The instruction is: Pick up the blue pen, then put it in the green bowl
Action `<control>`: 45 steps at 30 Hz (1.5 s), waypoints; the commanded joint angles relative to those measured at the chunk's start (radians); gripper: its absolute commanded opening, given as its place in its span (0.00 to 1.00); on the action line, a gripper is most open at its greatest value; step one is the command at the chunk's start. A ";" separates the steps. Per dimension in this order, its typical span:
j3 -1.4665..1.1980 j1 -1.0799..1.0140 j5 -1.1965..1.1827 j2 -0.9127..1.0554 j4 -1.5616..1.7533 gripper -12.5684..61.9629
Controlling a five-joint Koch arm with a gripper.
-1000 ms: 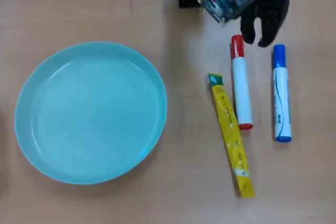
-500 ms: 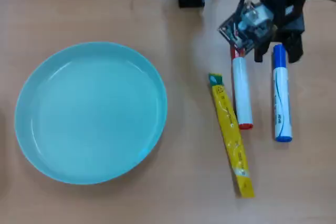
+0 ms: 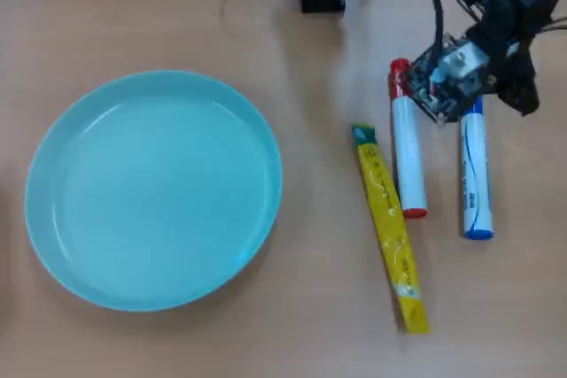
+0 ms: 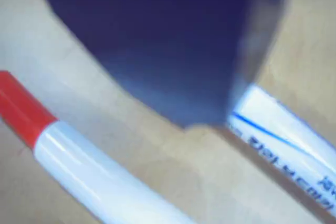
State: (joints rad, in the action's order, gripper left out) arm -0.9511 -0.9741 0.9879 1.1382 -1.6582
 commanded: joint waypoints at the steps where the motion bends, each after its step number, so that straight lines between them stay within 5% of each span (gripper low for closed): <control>1: 0.095 0.021 0.015 -0.009 -0.038 0.75; 30: 0.207 0.072 0.012 -0.222 -0.028 0.80; 45: 0.201 0.035 0.018 -0.308 -0.006 0.69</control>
State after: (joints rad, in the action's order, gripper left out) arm -0.8161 -0.9219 0.9910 0.8191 -1.6582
